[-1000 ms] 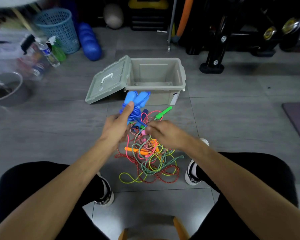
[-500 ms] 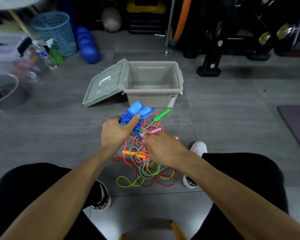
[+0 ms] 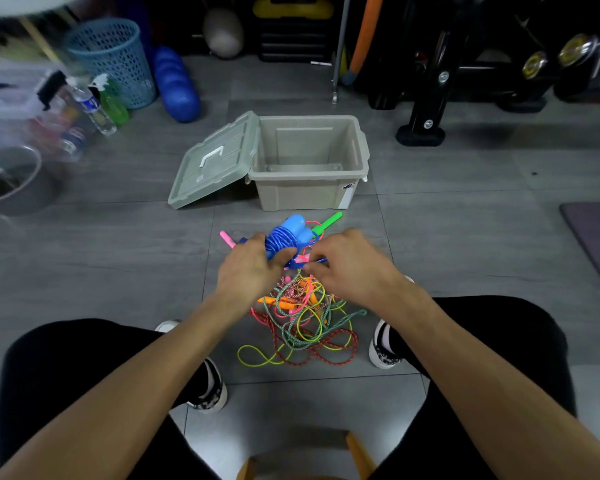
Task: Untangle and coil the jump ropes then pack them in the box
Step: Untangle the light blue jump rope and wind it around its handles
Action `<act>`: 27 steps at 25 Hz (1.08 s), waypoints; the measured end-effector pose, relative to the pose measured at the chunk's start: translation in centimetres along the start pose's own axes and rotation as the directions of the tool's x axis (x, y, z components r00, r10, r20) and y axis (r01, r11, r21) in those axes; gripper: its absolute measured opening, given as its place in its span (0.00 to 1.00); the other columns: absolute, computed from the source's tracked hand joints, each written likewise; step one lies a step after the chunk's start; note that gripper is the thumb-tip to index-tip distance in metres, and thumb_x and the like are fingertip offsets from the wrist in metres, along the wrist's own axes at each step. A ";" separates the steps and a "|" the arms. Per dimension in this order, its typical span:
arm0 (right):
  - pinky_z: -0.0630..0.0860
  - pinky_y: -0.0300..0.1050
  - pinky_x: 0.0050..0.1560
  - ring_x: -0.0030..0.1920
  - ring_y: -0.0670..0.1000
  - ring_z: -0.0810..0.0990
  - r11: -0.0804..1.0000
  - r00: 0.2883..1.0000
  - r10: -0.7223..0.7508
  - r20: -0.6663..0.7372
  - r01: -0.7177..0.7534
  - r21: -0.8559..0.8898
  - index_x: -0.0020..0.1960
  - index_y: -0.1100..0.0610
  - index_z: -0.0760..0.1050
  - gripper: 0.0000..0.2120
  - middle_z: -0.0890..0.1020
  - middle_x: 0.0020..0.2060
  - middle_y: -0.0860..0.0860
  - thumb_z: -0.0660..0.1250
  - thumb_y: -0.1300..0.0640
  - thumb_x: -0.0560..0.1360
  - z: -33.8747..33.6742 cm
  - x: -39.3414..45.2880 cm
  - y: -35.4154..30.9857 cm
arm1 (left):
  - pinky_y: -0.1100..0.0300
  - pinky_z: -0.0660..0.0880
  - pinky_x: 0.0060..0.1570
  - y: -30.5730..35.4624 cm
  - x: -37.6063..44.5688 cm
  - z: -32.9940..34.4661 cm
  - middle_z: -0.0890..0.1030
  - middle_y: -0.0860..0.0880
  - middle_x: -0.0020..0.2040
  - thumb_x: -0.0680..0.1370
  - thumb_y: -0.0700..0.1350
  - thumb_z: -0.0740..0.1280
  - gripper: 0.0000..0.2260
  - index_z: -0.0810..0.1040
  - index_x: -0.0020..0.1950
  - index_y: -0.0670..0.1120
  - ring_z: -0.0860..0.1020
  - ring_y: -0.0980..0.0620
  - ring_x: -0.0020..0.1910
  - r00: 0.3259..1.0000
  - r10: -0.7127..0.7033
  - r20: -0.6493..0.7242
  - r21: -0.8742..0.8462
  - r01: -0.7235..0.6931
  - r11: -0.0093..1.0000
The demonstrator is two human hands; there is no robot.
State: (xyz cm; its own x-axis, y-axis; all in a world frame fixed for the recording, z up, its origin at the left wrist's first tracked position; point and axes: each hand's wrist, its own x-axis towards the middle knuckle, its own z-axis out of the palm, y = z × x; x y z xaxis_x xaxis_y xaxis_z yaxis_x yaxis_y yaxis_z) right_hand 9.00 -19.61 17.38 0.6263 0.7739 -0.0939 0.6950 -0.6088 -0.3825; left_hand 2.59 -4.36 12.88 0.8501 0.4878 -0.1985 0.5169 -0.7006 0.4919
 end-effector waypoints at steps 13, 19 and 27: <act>0.76 0.40 0.30 0.29 0.48 0.79 0.795 0.945 0.308 -0.110 -0.192 0.576 0.36 0.53 0.79 0.07 0.80 0.29 0.49 0.77 0.59 0.66 0.3 2.1 0.5 | 0.52 0.75 0.41 -0.2 -1.5 0.8 0.79 0.45 0.49 0.80 0.53 0.60 0.19 0.66 0.68 0.46 0.80 0.43 0.46 0.938 0.339 -0.075 0.263 -0.310 0.914; 0.68 0.26 0.29 0.30 0.39 0.76 0.858 0.968 0.230 -0.095 -0.156 0.489 0.41 0.51 0.78 0.06 0.79 0.33 0.44 0.75 0.57 0.69 -0.4 1.5 1.0 | 0.52 0.78 0.45 -0.8 -1.1 0.4 0.81 0.48 0.49 0.77 0.52 0.66 0.19 0.70 0.67 0.53 0.79 0.51 0.42 0.946 0.305 0.113 -0.230 -0.274 0.934; 0.74 0.38 0.38 0.34 0.44 0.77 0.848 0.985 0.101 -0.142 -0.011 0.530 0.41 0.50 0.78 0.04 0.80 0.32 0.46 0.72 0.57 0.71 -1.1 0.7 1.0 | 0.40 0.79 0.42 0.4 -1.2 -1.7 0.80 0.39 0.51 0.65 0.41 0.74 0.24 0.65 0.53 0.54 0.82 0.36 0.43 0.952 0.082 0.295 -0.727 0.167 0.666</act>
State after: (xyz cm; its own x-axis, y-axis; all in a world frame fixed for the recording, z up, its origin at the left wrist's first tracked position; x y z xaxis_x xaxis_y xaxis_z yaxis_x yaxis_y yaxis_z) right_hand 10.55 -19.90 17.94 0.7370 0.6759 -0.0010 0.3956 -0.4325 -0.8102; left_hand 1.58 -4.32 14.80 0.8816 0.2534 -0.3983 0.4134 -0.0069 0.9105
